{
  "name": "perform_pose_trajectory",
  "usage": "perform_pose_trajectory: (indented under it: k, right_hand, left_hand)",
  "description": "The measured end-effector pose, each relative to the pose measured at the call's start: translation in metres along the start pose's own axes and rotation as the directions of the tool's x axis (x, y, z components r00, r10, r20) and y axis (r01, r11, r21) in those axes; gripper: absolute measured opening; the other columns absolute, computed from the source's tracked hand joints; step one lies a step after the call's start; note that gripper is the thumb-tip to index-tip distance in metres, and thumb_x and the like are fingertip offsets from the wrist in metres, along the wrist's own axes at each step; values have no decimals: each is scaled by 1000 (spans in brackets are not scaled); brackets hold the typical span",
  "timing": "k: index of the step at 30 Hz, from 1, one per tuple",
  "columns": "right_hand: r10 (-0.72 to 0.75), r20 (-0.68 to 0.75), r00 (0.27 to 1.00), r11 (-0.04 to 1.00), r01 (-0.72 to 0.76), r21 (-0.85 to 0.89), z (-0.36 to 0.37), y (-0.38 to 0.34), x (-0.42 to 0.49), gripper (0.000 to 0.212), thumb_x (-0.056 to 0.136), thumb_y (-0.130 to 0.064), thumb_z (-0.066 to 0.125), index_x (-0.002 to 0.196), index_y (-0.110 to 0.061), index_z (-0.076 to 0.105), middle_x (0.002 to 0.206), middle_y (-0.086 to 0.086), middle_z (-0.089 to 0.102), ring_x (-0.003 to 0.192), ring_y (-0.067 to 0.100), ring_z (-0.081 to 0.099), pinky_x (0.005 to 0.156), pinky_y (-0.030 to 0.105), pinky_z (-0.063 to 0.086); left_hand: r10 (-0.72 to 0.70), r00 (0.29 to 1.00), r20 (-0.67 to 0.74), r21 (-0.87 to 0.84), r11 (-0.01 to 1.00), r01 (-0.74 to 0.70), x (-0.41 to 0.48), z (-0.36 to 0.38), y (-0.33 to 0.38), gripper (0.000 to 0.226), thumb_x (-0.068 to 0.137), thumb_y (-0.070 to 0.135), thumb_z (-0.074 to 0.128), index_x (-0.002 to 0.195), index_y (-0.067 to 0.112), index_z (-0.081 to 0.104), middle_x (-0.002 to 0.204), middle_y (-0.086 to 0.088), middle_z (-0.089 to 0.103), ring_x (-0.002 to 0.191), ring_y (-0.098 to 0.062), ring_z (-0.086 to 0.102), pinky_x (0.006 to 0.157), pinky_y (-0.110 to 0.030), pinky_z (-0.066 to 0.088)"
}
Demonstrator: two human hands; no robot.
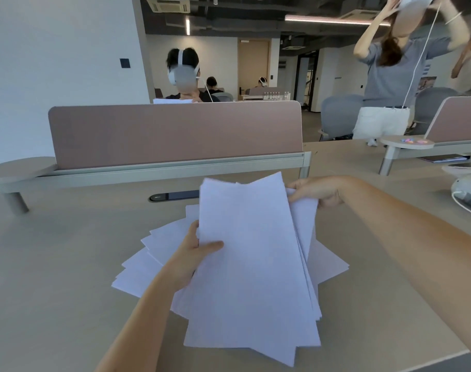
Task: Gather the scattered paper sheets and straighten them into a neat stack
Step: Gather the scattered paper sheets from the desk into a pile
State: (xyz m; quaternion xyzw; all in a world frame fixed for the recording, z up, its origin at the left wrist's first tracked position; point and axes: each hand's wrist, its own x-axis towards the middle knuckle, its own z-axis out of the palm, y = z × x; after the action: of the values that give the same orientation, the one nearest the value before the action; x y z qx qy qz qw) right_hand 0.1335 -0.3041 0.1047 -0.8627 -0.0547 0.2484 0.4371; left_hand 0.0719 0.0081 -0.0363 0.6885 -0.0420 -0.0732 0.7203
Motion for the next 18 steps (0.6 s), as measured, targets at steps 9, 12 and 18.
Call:
perform_pose_trajectory:
  k: [9, 12, 18]
  right_hand:
    - [468, -262, 844, 882, -467, 72, -7, 102, -3, 38, 101, -24, 62, 133, -2, 60, 123, 18, 64, 105, 31, 66, 83, 37, 56]
    - [490, -231, 840, 858, -512, -43, 9, 104, -9, 25, 91, -37, 75, 93, -13, 65, 86, 4, 67, 57, 12, 52, 49, 19, 44]
    - [396, -275, 876, 858, -460, -229, 29, 98, -9, 54, 75, -59, 80, 101, -17, 56, 90, -1, 58, 74, 17, 56, 58, 25, 41]
  left_hand:
    - [11, 1000, -19, 42, 999, -10, 5, -7, -7, 57, 85, -1, 72, 138, 17, 63, 129, -13, 77, 115, -36, 75, 97, -55, 61]
    - [28, 998, -52, 160, 987, -20, 5, 1, -8, 55, 93, -5, 66, 137, 28, 61, 128, -6, 76, 117, -31, 74, 101, -56, 59]
    - [58, 994, -89, 273, 961, -32, -2, 14, -5, 51, 96, -4, 63, 133, 31, 54, 127, 1, 69, 116, -23, 70, 101, -50, 58]
